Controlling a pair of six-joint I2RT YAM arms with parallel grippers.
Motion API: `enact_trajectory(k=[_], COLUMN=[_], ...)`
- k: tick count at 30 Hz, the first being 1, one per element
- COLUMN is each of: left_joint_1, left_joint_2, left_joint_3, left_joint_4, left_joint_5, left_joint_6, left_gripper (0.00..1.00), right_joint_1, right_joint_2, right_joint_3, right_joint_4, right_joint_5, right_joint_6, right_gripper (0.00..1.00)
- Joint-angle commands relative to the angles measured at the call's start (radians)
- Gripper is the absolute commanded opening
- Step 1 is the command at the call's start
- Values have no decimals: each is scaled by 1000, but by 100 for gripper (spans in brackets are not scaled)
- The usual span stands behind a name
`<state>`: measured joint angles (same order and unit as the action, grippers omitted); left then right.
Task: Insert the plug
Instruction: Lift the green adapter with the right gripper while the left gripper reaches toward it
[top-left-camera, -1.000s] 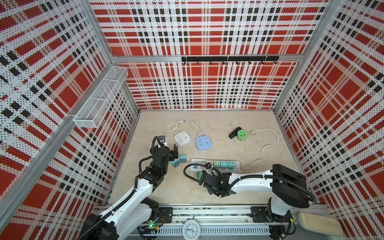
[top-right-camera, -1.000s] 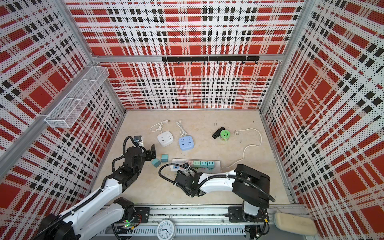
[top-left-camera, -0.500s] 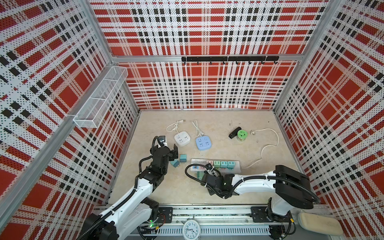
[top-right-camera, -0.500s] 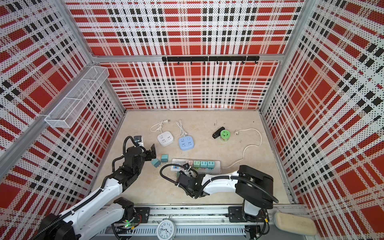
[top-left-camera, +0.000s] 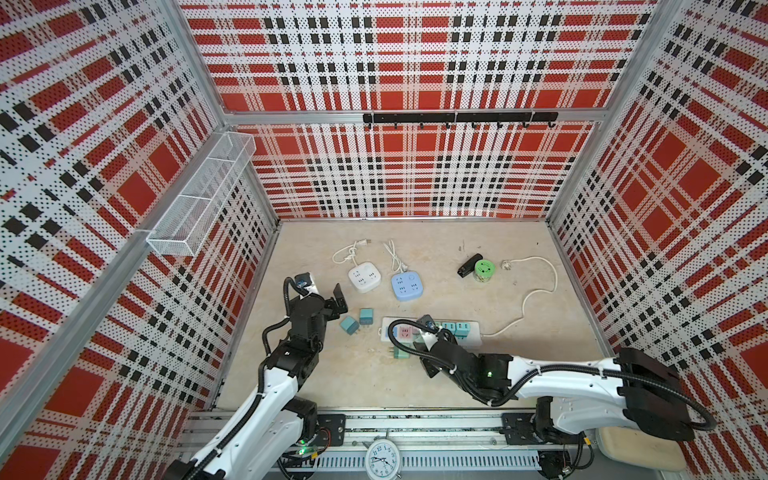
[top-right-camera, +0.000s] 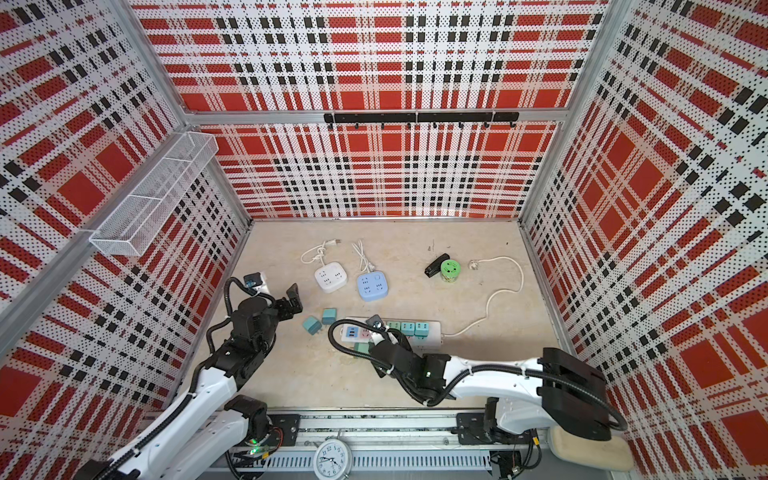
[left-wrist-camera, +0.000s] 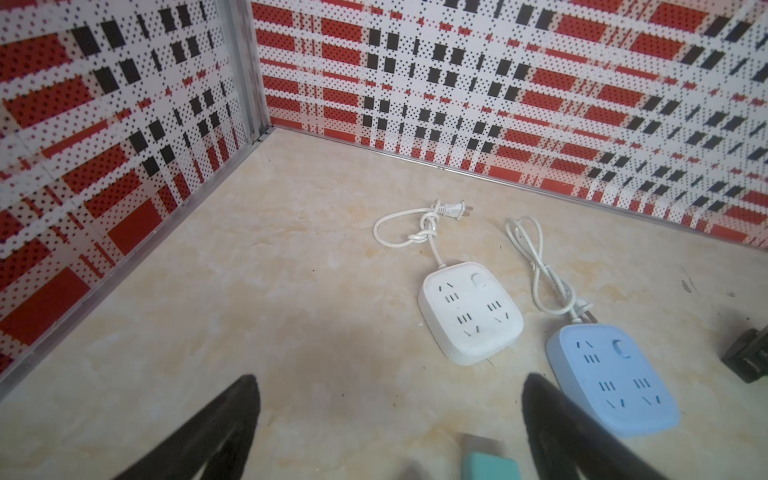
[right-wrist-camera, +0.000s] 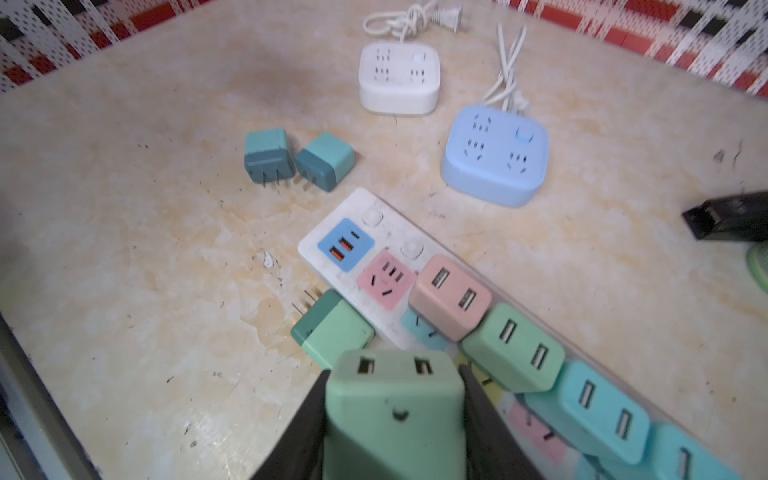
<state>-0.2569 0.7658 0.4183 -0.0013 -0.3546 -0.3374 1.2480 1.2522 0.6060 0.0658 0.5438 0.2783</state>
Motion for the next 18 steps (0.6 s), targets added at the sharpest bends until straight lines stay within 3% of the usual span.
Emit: enact_trajectory(k=[1,6,12,18], left_joint_1=[63,107,82,-64], left_joint_2=[-40,-49,-24,-13], left_joint_3=[47,92,205,268], left_joint_4=[-78,-104,-252,-307], left_joint_5=[122,348,415,388], left_joint_6=[-110,-85,-48,-5], left_gripper=[99,99,84,80], right_joint_1=[-46,-163,-187,-272], right_joint_2=[-79,-151,-112,-55], right_joint_3=[-54,-127,-136,-189], right_joint_4=[273,477,632,843], right_joint_5=[27,-136,-122,-200], right_joint_6=[-203,-300,-534,-669], right_gripper=[20,12,2,0])
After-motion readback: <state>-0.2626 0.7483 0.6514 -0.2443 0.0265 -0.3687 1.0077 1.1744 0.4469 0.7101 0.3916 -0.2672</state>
